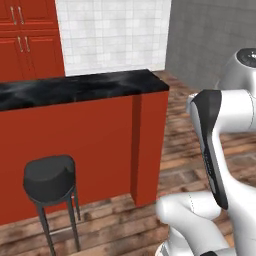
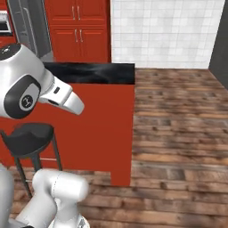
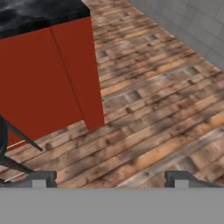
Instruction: Take the cheese, steak, and squash from the fridge and place them on the plate on the dining counter to create an appetizer plate.
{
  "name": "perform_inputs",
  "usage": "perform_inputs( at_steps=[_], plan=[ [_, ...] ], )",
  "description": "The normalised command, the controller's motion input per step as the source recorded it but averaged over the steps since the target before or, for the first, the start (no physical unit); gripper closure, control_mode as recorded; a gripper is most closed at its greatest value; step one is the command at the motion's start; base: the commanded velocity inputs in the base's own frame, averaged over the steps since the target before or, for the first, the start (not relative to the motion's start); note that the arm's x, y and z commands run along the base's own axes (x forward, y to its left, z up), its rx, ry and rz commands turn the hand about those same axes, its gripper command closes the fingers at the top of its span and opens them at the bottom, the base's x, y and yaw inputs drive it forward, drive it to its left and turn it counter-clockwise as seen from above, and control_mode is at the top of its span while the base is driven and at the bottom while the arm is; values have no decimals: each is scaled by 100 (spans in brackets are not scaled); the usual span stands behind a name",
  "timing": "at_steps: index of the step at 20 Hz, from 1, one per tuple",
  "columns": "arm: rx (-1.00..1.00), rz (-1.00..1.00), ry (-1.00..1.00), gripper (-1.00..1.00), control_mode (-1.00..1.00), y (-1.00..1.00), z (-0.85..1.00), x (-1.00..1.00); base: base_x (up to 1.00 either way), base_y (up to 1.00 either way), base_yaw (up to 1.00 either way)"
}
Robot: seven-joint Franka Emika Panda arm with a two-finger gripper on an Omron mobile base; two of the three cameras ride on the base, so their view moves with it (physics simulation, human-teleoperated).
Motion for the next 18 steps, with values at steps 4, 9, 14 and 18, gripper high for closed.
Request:
perform_inputs(
  at_steps=[4, 9, 14, 18],
  plan=[
    [0, 0, 0, -100, 100, 0, 0, 0, 72, -100, 7],
    [0, 0, 0, -100, 100, 0, 0, 0, 97, -100, 13],
    [0, 0, 0, -100, 100, 0, 0, 0, 100, -100, 17],
    [0, 0, 0, -100, 100, 0, 0, 0, 100, -100, 23]
  ],
)
